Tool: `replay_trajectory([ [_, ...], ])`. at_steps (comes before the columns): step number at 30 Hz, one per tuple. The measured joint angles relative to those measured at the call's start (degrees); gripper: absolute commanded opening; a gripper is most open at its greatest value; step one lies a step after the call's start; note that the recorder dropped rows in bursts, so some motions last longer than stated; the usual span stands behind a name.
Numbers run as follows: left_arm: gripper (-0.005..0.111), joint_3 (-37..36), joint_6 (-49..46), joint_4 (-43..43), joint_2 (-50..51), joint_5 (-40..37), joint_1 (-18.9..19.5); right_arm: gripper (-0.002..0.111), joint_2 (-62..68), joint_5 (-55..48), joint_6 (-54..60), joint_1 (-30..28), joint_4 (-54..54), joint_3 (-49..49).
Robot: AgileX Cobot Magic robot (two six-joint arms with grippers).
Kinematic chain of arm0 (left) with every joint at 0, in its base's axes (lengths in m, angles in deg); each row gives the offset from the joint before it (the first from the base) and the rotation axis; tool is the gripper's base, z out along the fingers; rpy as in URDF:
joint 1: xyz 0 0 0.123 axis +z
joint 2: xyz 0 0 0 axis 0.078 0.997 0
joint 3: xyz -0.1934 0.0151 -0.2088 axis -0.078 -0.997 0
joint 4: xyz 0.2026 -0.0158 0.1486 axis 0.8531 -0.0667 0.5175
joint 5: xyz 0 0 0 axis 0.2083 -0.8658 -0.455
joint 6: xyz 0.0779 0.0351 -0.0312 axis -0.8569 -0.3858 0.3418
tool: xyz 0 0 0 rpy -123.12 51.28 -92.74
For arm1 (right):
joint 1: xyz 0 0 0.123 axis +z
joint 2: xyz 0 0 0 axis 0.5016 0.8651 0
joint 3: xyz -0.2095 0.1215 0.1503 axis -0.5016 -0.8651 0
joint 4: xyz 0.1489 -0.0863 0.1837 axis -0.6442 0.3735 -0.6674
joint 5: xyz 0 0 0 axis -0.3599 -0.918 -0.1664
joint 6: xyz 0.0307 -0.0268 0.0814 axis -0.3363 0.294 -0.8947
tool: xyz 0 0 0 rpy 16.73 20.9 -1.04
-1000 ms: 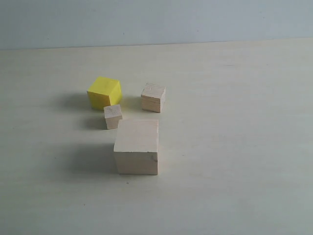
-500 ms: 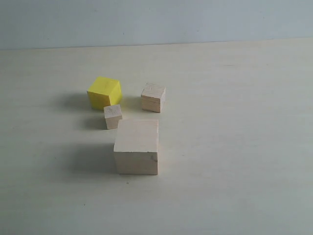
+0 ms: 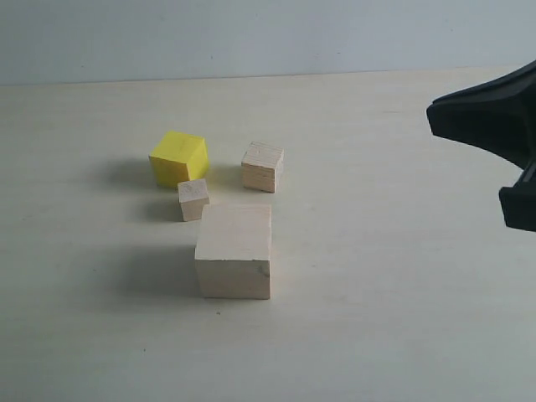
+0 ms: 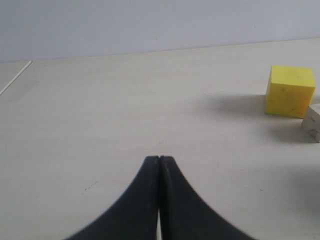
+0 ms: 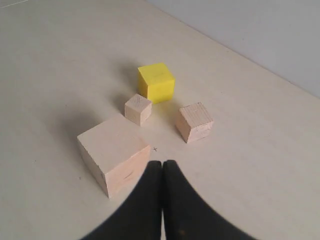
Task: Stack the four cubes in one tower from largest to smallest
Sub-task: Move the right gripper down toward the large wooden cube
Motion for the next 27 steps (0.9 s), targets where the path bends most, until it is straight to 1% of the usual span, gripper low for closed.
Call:
replay_trajectory([
  [9,0.000,0.0,0.0,0.0,0.0,0.0,0.0,0.000,0.0,1.4,0.0,0.0,-7.5,0.0],
  [10,0.000,0.0,0.0,0.0,0.0,0.0,0.0,0.002,0.0,1.8,-0.3,0.0,-8.0,0.0],
  [12,0.000,0.0,0.0,0.0,0.0,0.0,0.0,0.009,0.0,2.6,-0.4,0.0,-8.5,0.1],
  [15,0.000,0.0,0.0,0.0,0.0,0.0,0.0,0.032,0.0,2.8,-0.4,0.0,-8.9,0.1],
  [19,0.000,0.0,0.0,0.0,0.0,0.0,0.0,0.083,0.2,0.6,0.9,0.0,-9.0,0.1],
  [20,0.000,0.0,0.0,0.0,0.0,0.0,0.0,0.091,0.2,0.2,1.2,0.0,-9.0,0.1],
  [21,0.000,0.0,0.0,0.0,0.0,0.0,0.0,0.094,0.3,-0.1,1.5,0.0,-8.9,0.1],
  [22,0.000,0.0,0.0,0.0,0.0,0.0,0.0,0.093,0.3,-0.2,1.6,0.0,-8.8,0.1],
  [27,0.000,0.0,0.0,0.0,0.0,0.0,0.0,0.088,0.5,-0.2,1.7,0.1,-7.9,0.1],
])
